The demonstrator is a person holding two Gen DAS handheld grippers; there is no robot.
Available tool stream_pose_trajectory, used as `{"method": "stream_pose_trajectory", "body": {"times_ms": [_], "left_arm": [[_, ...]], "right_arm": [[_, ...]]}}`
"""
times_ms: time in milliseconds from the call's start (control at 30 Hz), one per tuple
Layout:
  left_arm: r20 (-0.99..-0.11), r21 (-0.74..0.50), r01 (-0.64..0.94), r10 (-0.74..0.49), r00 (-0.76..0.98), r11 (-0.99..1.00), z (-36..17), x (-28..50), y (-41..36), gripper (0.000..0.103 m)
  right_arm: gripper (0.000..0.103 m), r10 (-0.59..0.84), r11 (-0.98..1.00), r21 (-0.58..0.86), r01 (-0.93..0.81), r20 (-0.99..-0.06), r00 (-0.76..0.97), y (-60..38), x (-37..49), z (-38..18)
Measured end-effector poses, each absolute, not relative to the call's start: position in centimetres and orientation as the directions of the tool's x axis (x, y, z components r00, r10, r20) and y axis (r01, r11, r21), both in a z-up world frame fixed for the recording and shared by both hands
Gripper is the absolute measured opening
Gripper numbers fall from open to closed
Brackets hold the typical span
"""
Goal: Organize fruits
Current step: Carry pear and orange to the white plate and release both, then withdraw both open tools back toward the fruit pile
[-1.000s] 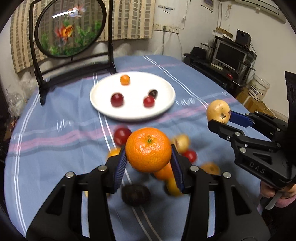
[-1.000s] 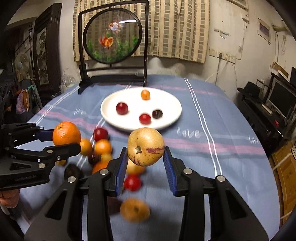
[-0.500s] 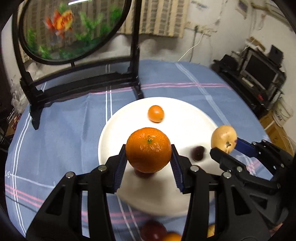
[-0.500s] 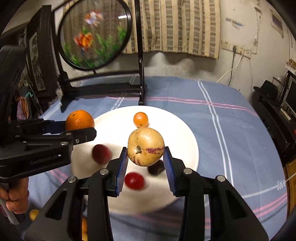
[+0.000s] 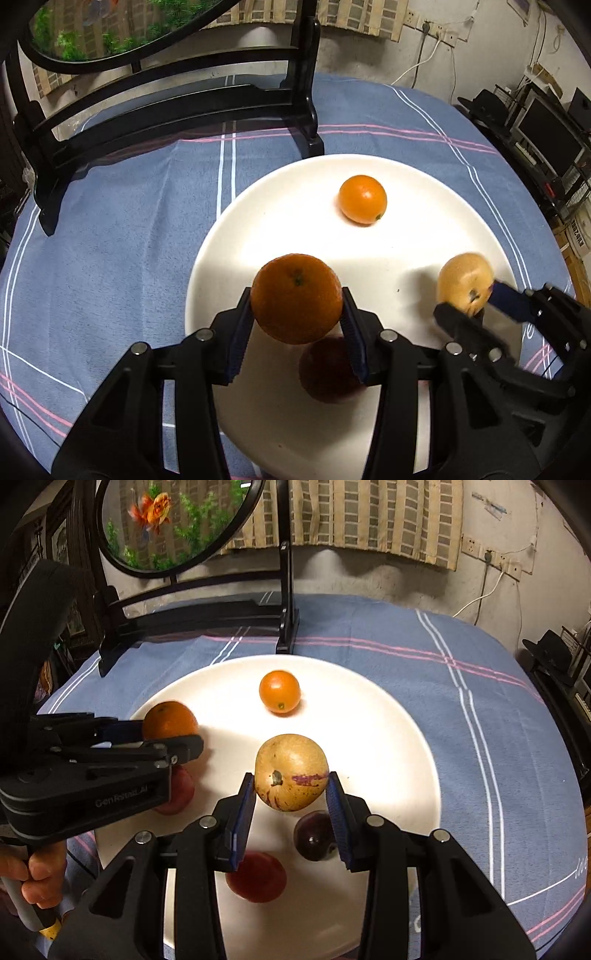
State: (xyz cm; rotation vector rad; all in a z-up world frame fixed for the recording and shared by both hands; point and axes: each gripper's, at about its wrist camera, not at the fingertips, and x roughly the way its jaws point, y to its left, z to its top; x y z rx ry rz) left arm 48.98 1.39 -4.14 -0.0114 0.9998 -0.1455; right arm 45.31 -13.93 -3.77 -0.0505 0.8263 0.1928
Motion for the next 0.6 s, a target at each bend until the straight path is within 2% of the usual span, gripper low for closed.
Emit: {"method": "stream_pose_trajectory", "body": {"times_ms": [33, 67, 100, 200, 367, 600], "left_arm": [[-0.839, -0.075, 0.112, -0.124, 0.530, 0.991, -4.2, 49.2, 1.3, 0.047], [-0.839, -0.067, 0.102, -0.112, 0.532, 0.993, -4.0, 49.1, 1.4, 0.057], [-0.831, -0.063, 0.099, -0.107, 0.545, 0.993, -3.7, 48.9, 1.5, 0.072], [-0.791, -0.019, 0.107, -0.080, 0.606, 0.994, -1.9, 47.4, 1.5, 0.084], [-0.739, 0.016, 0.155, -0.093, 0.667, 0.988, 1.4, 42.1, 1.2, 0.092], [-0.708, 0.015, 0.240, -0.159, 0.688, 0.971, 2.5, 32.7, 0.4, 0.092]], "right_arm": [[0.040, 0.150, 0.981, 0.029, -0.192, -0.743, 0.653, -13.9, 45.4, -4.0], [0.041, 0.148, 0.981, 0.025, -0.195, -0.744, 0.651, -13.8, 45.4, -3.9], [0.042, 0.146, 0.981, 0.022, -0.194, -0.740, 0.657, -13.9, 45.2, -3.8], [0.045, 0.149, 0.983, 0.033, -0.180, -0.718, 0.680, -14.5, 44.1, -2.5], [0.050, 0.131, 0.989, 0.040, -0.139, -0.655, 0.744, -15.7, 39.7, 0.6], [0.050, 0.061, 0.997, 0.006, -0.074, -0.653, 0.755, -16.2, 31.6, 0.7]]}}
